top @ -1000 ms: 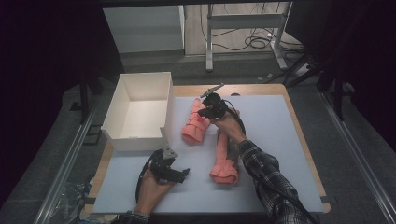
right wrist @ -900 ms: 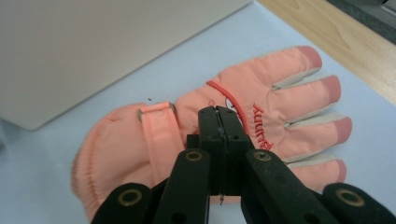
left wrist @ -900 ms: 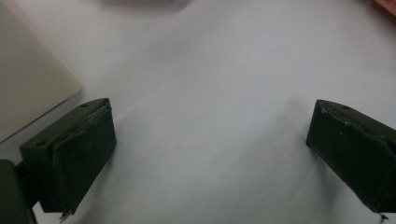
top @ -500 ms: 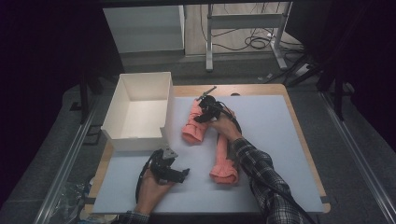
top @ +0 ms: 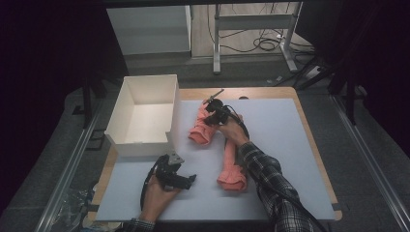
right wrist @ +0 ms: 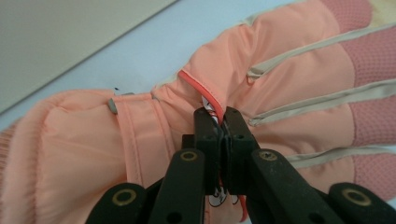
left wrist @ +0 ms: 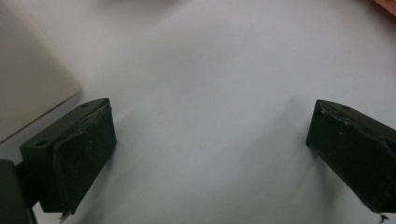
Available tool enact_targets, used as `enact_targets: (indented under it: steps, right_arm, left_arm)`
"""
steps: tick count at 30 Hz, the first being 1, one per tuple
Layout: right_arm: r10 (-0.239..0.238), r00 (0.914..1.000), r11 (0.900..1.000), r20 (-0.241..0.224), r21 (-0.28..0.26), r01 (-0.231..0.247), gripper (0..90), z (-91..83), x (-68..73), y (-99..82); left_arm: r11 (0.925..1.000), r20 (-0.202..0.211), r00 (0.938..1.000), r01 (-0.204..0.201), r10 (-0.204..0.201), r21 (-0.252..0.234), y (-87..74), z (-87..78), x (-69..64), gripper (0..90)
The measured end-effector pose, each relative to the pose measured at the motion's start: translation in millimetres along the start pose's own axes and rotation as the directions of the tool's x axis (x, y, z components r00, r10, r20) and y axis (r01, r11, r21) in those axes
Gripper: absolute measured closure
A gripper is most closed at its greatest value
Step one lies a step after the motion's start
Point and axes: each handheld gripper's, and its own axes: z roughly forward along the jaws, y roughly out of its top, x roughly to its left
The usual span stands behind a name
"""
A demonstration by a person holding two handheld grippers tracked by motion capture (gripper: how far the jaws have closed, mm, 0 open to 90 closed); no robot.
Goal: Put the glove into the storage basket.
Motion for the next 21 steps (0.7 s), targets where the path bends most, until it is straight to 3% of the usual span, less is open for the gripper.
enact_targets:
  steps: [7, 21]
  right_arm:
    - [0.003, 0.9993, 0.9973, -0.037, -0.073, -0.006, 86.6, -25.9, -0.2, 2.1]
    - [-0.046, 0.9945, 0.9919, -0.094, -0.122, 0.035, 86.1, -91.2, 16.1, 0.9]
  left_arm:
    - [1.0, 0.0, 1.0, -0.001, 0.001, 0.001, 0.0, 0.0, 0.0, 1.3]
    - [1.0, -0.001, 1.0, -0.002, 0.002, 0.001, -0.1, 0.1, 0.2, 1.3]
